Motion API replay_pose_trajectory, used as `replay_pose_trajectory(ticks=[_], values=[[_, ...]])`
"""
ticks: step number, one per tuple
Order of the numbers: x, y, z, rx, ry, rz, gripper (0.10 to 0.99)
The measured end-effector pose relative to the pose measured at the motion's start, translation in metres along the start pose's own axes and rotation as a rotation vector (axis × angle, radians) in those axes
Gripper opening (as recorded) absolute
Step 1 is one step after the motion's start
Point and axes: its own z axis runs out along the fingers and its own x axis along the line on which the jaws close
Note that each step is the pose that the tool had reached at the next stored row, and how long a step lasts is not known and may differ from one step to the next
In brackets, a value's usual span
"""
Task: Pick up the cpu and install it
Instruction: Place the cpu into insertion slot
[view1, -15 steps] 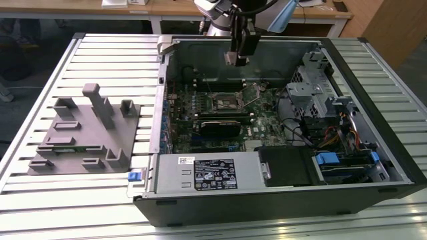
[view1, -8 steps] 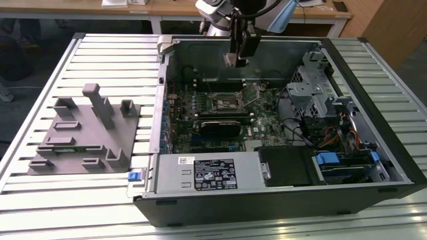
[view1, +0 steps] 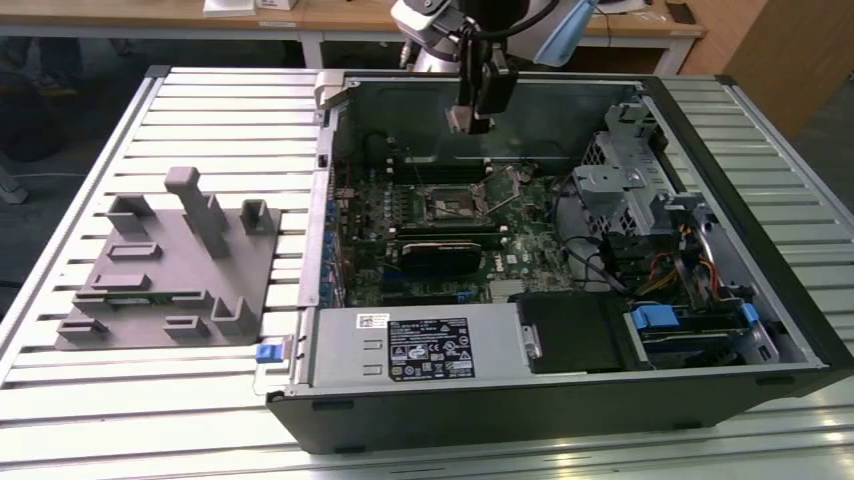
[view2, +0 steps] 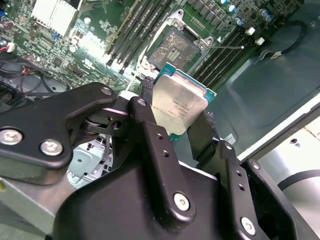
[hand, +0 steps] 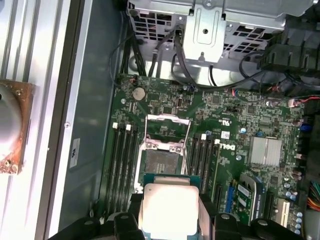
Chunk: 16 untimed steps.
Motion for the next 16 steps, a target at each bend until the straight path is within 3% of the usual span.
replay_pose_trajectory(ticks=[16], values=[[0.0035, 0.0001, 0.0104, 0.0, -0.0017, 0.018, 0.529]])
